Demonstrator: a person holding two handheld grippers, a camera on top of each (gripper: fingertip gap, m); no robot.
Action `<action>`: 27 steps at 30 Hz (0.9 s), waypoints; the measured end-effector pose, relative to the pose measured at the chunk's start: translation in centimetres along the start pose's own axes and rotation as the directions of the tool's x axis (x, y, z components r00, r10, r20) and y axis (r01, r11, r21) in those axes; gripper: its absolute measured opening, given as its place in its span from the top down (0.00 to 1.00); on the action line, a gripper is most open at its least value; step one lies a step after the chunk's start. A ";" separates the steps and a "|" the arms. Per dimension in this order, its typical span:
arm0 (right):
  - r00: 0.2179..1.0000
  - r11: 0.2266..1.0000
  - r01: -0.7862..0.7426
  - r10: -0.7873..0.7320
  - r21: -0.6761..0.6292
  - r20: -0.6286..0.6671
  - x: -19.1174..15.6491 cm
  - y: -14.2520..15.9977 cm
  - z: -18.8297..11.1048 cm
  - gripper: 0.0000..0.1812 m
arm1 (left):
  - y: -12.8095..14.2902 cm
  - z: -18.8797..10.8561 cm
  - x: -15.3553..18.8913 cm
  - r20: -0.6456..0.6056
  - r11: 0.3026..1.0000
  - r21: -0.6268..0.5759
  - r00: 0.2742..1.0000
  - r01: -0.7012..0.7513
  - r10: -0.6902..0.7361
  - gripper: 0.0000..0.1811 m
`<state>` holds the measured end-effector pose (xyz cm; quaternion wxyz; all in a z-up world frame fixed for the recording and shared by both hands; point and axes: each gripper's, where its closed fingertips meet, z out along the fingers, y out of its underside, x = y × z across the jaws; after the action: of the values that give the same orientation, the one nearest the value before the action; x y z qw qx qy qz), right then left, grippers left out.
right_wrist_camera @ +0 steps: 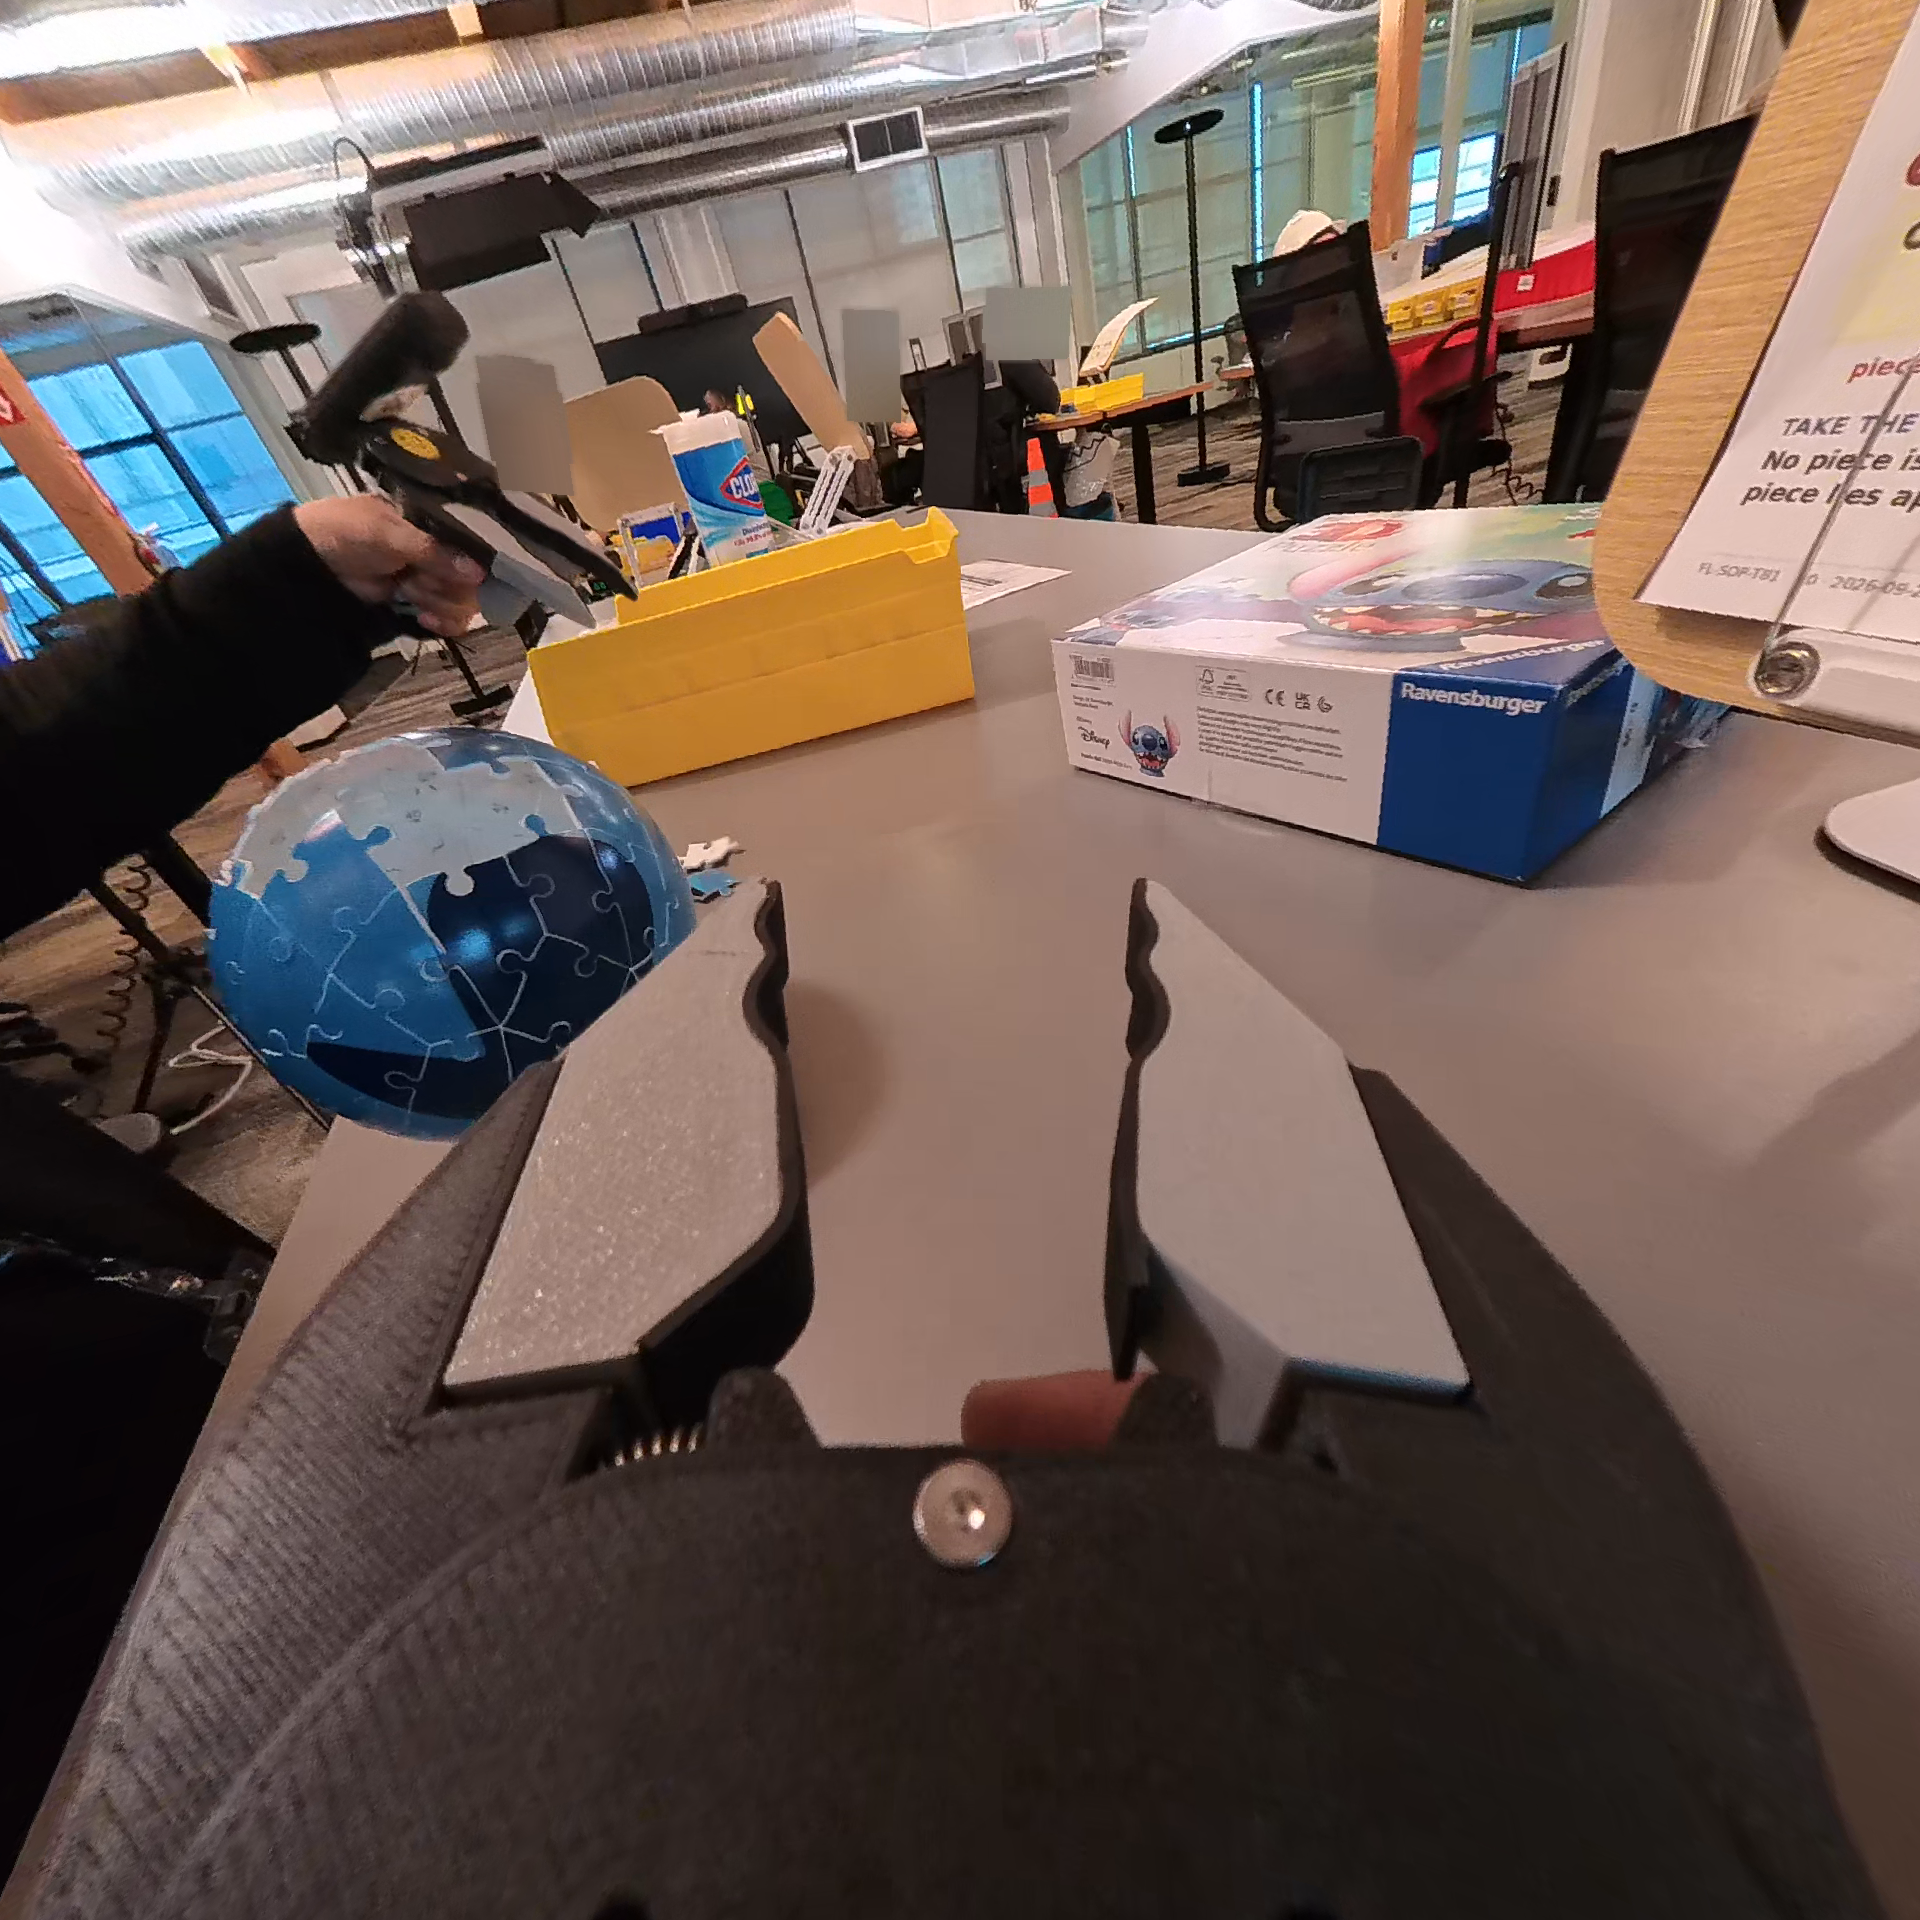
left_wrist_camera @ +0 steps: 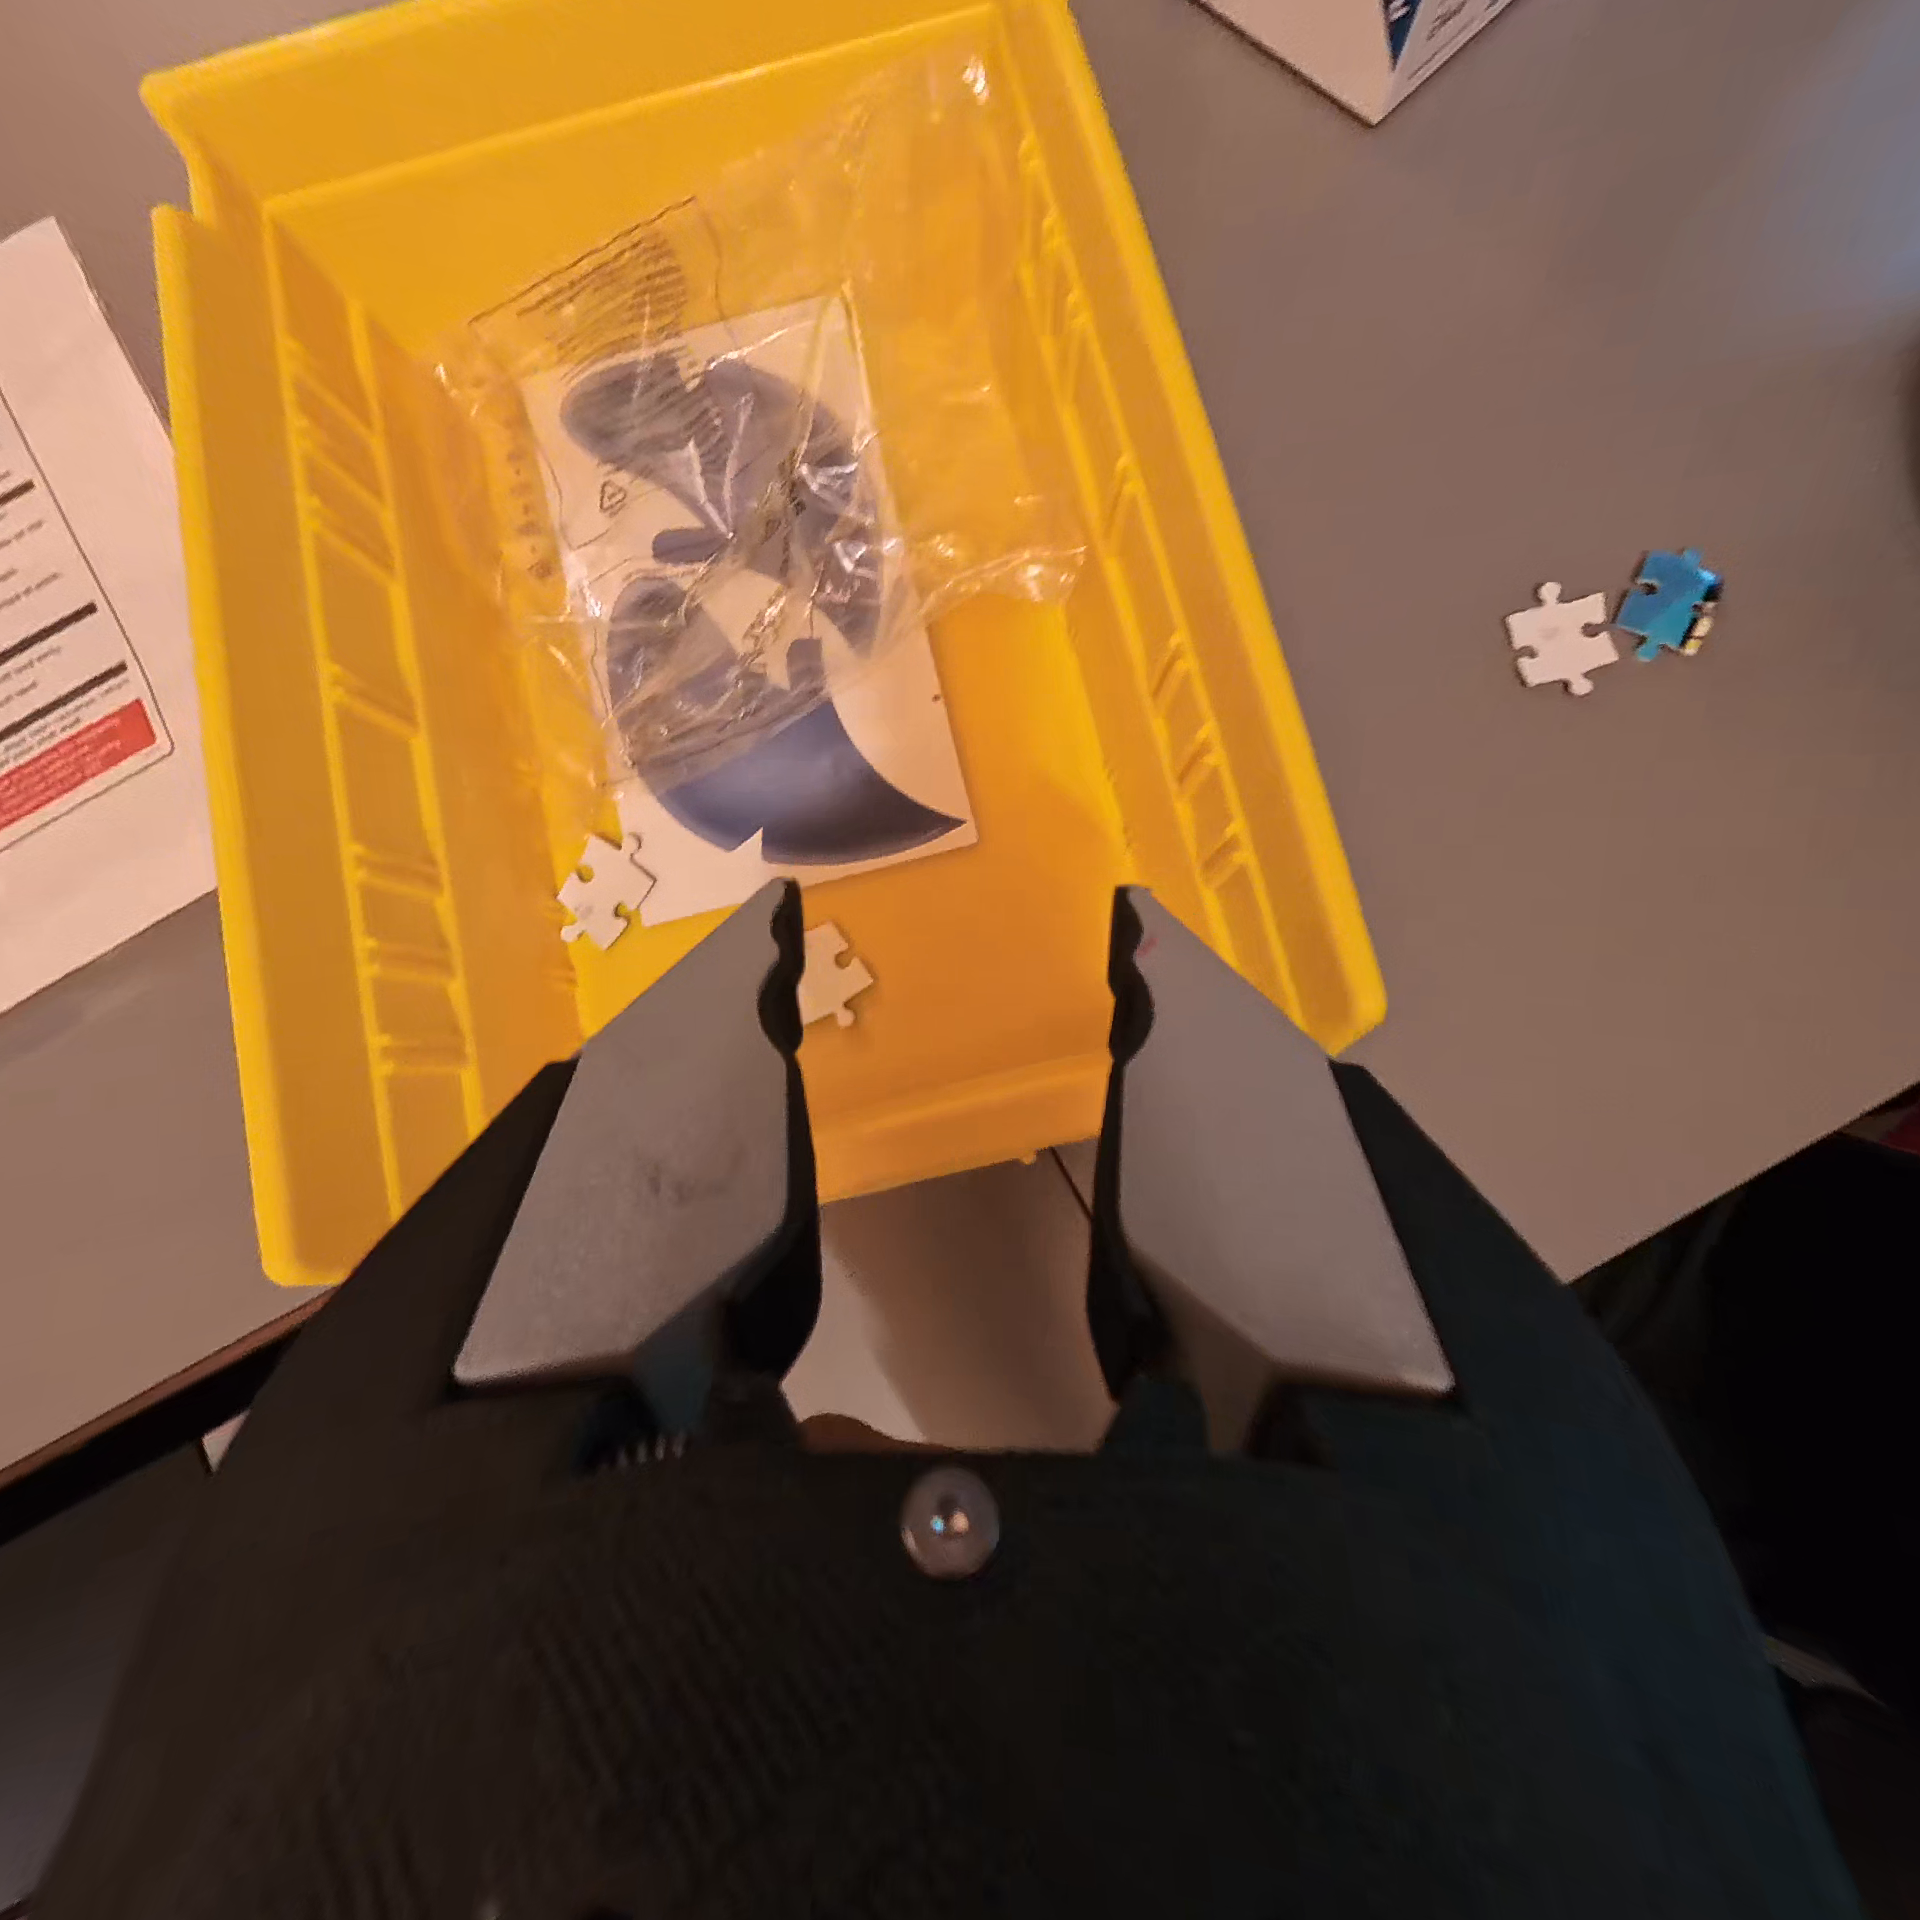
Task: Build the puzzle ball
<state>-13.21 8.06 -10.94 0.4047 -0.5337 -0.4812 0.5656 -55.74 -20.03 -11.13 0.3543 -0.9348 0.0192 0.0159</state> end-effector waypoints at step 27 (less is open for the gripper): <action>0.999 0.999 0.044 -0.043 -0.024 0.019 -0.7 0.3 0.3 0.65 | 2.7 1.0 -1.9 0.048 0.992 -0.125 0.999 0.030 -0.024 0.72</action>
<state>-13.37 7.27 -11.12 0.4061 -0.5227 -0.5031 0.5556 -57.83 -21.32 -13.62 0.2954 -0.9548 -0.0027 0.0337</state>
